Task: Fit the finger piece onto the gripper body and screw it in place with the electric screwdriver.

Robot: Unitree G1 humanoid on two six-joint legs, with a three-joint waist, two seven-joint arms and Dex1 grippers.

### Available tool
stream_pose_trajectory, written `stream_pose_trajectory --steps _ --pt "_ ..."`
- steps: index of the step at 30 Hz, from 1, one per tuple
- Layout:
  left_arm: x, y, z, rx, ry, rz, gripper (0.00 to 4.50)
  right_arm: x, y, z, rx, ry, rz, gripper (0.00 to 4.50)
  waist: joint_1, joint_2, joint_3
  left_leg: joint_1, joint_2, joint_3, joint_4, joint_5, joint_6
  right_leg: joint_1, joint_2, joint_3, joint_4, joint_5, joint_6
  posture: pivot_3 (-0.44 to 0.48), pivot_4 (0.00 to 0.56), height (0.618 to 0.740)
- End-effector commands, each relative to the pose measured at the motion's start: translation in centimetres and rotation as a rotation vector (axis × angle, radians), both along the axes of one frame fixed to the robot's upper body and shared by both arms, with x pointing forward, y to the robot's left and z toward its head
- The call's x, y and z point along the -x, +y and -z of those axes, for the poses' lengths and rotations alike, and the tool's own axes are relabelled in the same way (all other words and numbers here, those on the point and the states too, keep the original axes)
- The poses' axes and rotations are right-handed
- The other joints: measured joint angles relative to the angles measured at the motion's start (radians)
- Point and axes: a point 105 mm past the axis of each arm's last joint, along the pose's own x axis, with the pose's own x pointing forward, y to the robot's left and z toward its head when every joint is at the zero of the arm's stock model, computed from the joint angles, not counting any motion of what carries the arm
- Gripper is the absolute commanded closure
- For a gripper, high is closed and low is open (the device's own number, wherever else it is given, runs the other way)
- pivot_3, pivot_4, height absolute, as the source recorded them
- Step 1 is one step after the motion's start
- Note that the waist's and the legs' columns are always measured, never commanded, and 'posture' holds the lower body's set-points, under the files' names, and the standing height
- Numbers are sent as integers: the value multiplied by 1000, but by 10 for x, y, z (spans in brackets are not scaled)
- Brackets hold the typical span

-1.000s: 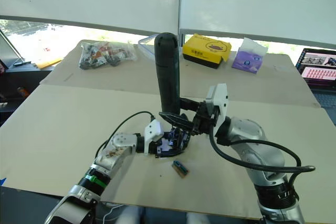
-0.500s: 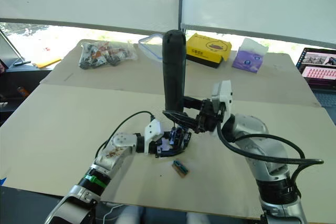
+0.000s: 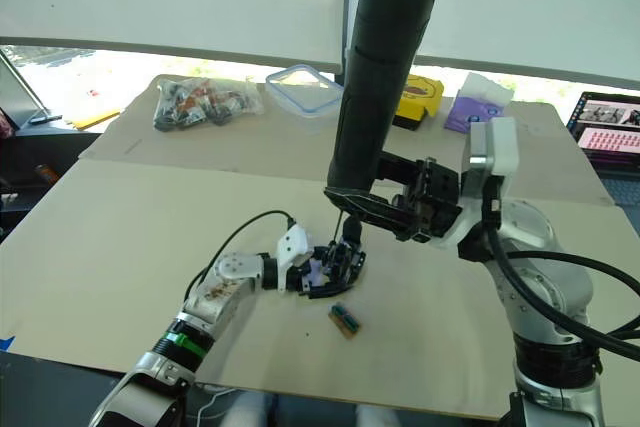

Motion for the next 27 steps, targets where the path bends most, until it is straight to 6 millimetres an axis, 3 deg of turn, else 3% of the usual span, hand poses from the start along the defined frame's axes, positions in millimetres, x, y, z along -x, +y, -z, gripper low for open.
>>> stream_pose_trajectory --steps 1,7,10,14,18,22,27 --pt "0 12 -2 6 -18 -21 28 16 -10 -24 -30 -86 24 2597 -1 0 0 0 0 0 0 0 0 0 0 0 0 0 0 0 150 740" --pt "9 52 -8 27 8 -48 28 15 -37 -24 -1 -65 166 2597 -8 0 0 0 0 0 -3 0 0 -1 0 0 0 0 -1 0 150 740" --pt "17 87 -4 -1 22 -62 28 15 -56 -12 29 -22 259 2597 -6 0 0 -1 0 0 -3 0 0 -2 0 0 0 -1 -1 0 150 740" --pt "31 135 -18 19 -28 -48 28 24 -78 13 79 25 356 2597 -4 0 1 -1 0 0 -3 0 0 -2 0 0 0 -2 -2 0 150 740" --pt "47 166 -19 -43 -23 -6 28 37 -81 38 105 54 377 2597 -3 0 1 -2 0 0 -3 0 0 -4 -1 0 0 -2 -3 0 150 740" --pt "55 172 -25 -64 -38 36 28 44 -75 54 92 60 373 2597 -3 1 2 -2 0 1 -2 0 -1 -4 -2 0 0 -2 -3 0 150 740" --pt "60 144 -32 -45 -34 90 28 48 -50 52 75 15 258 2597 -7 0 2 -2 1 2 -2 -4 -7 -4 -1 0 0 -2 -4 0 150 740"
